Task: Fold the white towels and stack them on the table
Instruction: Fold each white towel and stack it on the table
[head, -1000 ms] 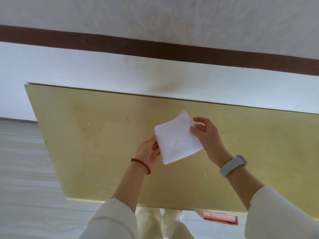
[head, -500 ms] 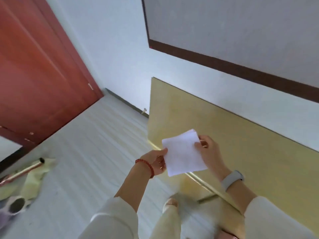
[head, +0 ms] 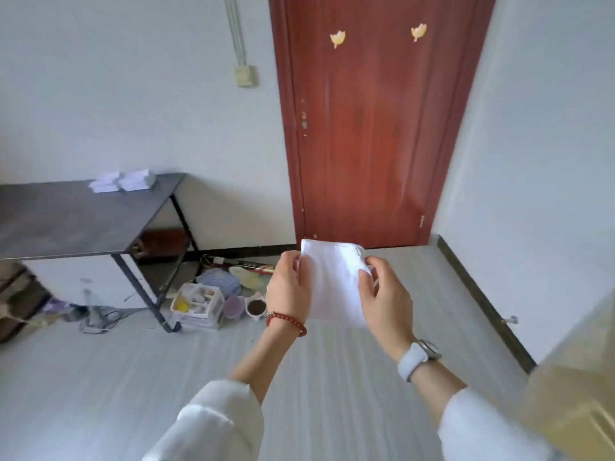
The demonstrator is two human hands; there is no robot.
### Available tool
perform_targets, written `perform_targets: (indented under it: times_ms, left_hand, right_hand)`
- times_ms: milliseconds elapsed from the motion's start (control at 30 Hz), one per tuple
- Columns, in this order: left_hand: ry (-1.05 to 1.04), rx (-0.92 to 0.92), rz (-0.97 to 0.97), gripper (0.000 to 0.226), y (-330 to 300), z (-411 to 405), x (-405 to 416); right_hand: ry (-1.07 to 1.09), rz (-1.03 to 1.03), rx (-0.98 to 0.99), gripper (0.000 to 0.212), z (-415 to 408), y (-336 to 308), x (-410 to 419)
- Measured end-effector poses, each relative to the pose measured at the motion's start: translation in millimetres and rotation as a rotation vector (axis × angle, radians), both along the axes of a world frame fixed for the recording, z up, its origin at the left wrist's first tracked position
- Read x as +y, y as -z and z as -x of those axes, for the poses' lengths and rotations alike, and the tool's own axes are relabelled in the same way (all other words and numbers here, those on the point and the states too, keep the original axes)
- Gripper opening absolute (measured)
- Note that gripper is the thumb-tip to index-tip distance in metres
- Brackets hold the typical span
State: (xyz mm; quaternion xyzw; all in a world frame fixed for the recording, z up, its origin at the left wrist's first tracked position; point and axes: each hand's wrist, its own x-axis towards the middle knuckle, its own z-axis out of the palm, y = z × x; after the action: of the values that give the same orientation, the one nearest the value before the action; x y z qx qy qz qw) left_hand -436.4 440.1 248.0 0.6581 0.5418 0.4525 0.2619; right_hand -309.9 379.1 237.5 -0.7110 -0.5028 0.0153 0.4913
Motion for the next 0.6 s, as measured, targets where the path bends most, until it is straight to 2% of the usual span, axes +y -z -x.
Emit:
perform_targets:
  times_ms: [133,267,433,600]
  left_hand:
    - [-0.227,0.144,-0.048,0.02,-12.0,162.2,74.2]
    - [-0.383,0.337,-0.024,0.025,-21.0,291.3,129.7]
    - [-0.517,0.368,0.034,0.028,-14.7,407.0,198.1]
    - [-0.604,0.367,0.031,0.028,-7.9,501.7,296.0]
  right_hand:
    - [-0.159,-0.046,-0.002,0.016,146.4,-10.3,99.9]
    - [-0.322,-0.039,0.005,0.021,263.6,-9.7,177.4]
    - [-0.548,-0.004,-0.028,0.022,375.3,0.5,270.9]
    - [-0.688,0.013,0.056,0.022,472.9,1.7,383.3]
